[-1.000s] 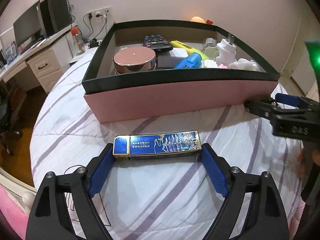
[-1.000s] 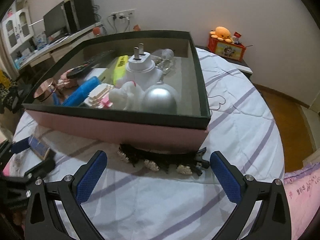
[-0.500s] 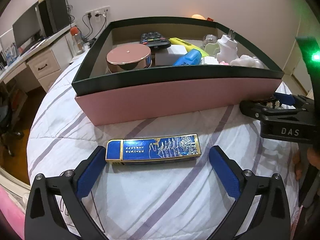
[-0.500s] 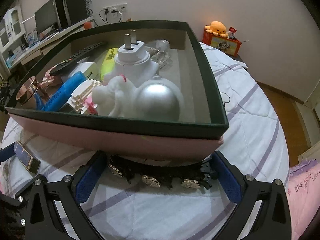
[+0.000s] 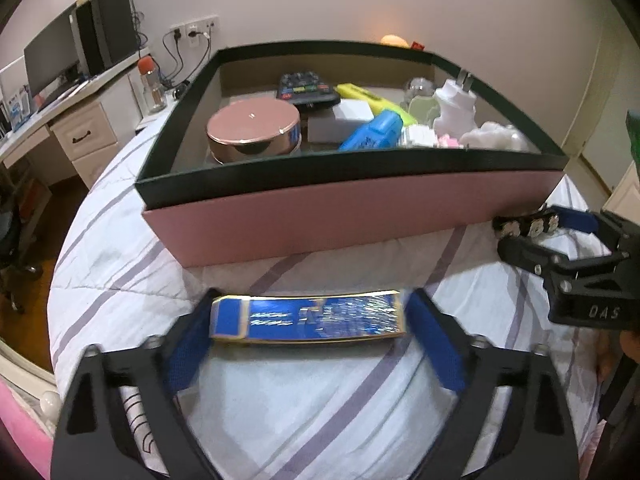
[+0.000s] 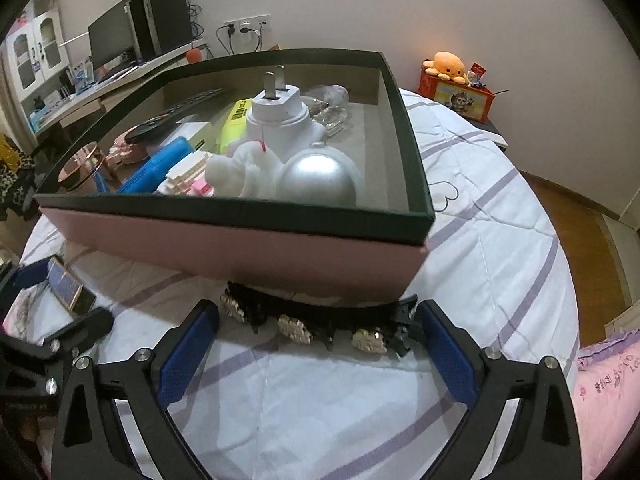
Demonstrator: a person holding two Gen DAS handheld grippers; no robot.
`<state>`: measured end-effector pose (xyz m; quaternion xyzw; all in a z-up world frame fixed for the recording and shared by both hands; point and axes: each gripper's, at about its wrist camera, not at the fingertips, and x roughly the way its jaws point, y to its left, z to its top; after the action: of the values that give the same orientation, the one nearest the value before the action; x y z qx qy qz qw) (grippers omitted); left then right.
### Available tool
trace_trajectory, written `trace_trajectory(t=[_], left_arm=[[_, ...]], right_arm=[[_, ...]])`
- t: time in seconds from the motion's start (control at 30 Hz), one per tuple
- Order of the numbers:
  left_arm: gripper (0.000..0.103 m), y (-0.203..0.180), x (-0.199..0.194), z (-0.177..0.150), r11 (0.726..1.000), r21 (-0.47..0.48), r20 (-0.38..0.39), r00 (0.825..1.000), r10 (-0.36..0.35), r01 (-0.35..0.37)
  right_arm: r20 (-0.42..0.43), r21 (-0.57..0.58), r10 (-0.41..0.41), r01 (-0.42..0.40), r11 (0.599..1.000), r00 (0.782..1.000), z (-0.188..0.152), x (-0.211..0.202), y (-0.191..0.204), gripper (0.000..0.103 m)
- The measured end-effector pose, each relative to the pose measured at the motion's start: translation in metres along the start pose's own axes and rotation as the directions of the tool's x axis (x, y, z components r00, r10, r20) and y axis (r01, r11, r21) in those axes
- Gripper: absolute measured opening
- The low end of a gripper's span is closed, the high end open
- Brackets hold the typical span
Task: Organize rigid objects
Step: 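Grasp the blue-and-gold case with the left tool while the right tool grasps the flower hair clip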
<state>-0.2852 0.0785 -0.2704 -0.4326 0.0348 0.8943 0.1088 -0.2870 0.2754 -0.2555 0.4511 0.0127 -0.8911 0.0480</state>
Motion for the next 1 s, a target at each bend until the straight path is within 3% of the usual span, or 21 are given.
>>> trace_trajectory(t=[0.27, 0.4, 1.0], left_arm=[[0.083, -0.001, -0.006, -0.005, 1.0, 0.015, 0.01, 1.0, 0.002, -0.002], [0.084, -0.002, -0.008, -0.008, 1.0, 0.023, 0.008, 1.0, 0.001, -0.001], [0.085, -0.004, -0.006, -0.011, 0.999, 0.034, 0.008, 1.0, -0.003, 0.003]], right_arm=[[0.018, 0.003, 0.023, -0.023, 1.0, 1.0, -0.008, -0.008, -0.006, 0.093], [0.021, 0.0, 0.017, -0.017, 1.0, 1.0, -0.009, -0.009, -0.006, 0.103], [-0.003, 0.05, -0.068, 0.068, 0.996, 0.998, 0.012, 0.011, 0.004, 0.103]])
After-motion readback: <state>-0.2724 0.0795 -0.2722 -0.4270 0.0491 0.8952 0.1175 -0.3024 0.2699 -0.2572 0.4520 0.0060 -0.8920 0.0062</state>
